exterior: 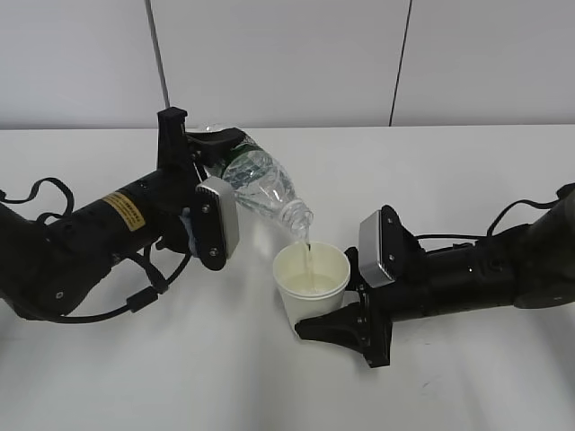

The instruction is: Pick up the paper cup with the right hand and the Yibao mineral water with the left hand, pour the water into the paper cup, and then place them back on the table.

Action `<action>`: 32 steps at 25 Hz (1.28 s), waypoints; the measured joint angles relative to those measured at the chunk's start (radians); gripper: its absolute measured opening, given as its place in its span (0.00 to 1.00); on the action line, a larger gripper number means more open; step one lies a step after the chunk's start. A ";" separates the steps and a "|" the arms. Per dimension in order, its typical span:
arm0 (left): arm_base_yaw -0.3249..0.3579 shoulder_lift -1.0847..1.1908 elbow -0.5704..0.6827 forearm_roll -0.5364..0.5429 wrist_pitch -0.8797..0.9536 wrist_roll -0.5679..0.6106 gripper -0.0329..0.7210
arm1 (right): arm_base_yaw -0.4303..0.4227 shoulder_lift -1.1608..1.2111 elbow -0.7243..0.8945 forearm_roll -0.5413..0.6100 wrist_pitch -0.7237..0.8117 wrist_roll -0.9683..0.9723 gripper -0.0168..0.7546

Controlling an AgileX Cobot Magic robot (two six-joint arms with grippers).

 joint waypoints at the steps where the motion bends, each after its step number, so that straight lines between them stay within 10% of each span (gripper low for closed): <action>1: 0.000 0.000 0.000 0.000 0.000 0.000 0.56 | 0.000 0.000 0.000 -0.002 0.000 0.000 0.69; 25: 0.000 0.008 0.000 -0.003 -0.003 -0.004 0.56 | 0.000 0.000 0.000 -0.018 -0.034 0.000 0.69; 32: 0.000 0.040 -0.001 -0.033 -0.001 -0.186 0.56 | 0.000 0.000 0.000 -0.013 -0.034 0.000 0.69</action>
